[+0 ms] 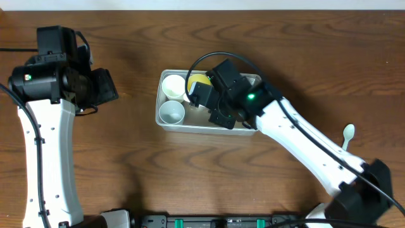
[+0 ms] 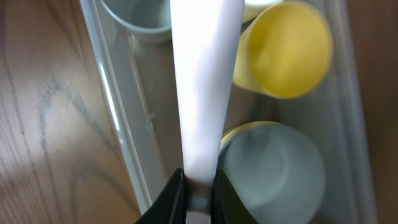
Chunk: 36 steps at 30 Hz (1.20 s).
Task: Pack container
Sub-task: 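Carry the pink fork into the container and release it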
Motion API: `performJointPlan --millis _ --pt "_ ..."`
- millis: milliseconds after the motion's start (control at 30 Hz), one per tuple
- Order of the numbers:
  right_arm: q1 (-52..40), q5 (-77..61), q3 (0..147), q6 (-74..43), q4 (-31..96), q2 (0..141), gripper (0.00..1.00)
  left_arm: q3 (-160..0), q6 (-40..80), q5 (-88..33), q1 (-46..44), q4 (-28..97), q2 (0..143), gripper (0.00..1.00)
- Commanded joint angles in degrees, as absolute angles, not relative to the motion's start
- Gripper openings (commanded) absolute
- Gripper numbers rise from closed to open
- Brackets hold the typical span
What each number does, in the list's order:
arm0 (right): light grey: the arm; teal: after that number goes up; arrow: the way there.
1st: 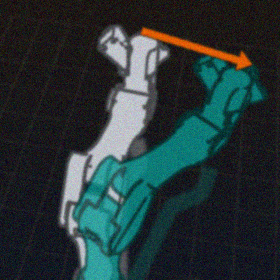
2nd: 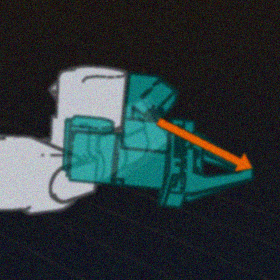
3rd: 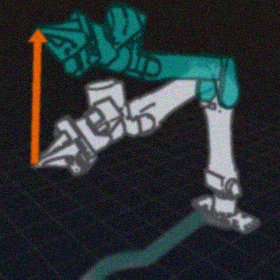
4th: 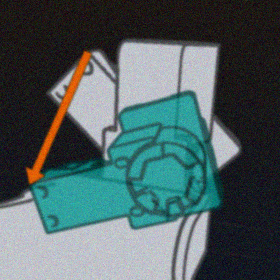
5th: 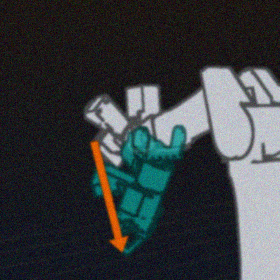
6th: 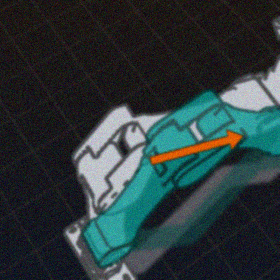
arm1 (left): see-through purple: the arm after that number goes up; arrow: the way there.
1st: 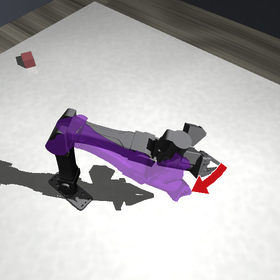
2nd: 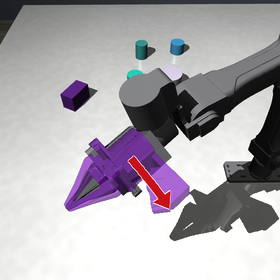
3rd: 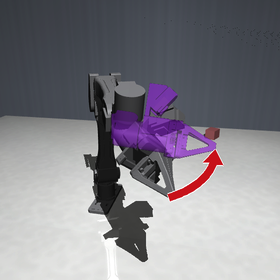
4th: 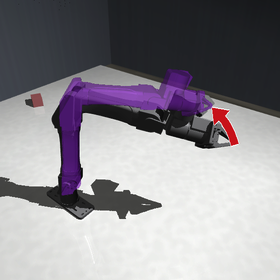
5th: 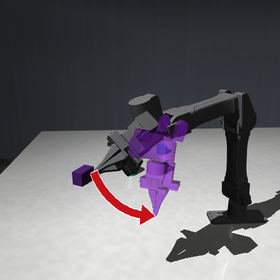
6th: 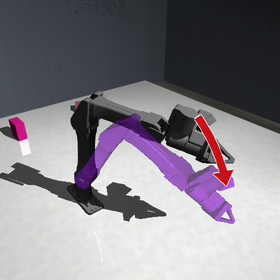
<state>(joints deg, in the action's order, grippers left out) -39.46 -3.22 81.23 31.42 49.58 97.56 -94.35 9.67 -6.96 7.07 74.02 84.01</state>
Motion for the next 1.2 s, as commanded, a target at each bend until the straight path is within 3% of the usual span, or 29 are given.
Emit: performJointPlan --millis 0,333,467,533,667,867,1067,1133,1167 --pt "-39.38 -3.44 80.90 33.32 49.47 99.94 0.01 -94.17 9.96 -6.87 7.33 74.35 84.23 0.59" --pt "-39.27 -3.22 80.86 33.32 50.70 102.02 0.02 -94.17 9.96 -6.87 7.33 74.35 84.23 0.59" --pt "-38.81 -3.22 80.86 33.30 52.18 102.02 0.13 -94.17 9.96 -6.87 7.33 74.35 84.23 0.59" --pt "-38.50 -3.25 80.86 33.28 52.56 102.02 0.27 -94.17 9.96 -6.87 7.33 74.35 84.23 0.59" --pt "-38.20 -3.25 80.86 33.26 52.73 102.02 0.39 -94.17 9.96 -6.87 7.33 74.35 84.23 0.59" --pt "-38.13 -3.22 80.88 32.03 51.99 102.02 0.40 -94.17 9.96 -6.87 7.33 74.35 84.23 0.59" --pt "-36.93 -2.11 81.01 20.82 47.42 100.51 0.42 -94.17 9.93 -6.87 7.33 74.35 84.23 0.59" --pt "-35.83 0.32 81.12 14.72 46.17 98.83 0.44 -94.17 9.91 -6.85 7.33 74.35 84.23 0.59" --pt "-35.00 1.72 81.28 10.96 45.98 97.67 0.52 -94.17 9.91 -6.85 7.33 74.35 84.23 0.59"
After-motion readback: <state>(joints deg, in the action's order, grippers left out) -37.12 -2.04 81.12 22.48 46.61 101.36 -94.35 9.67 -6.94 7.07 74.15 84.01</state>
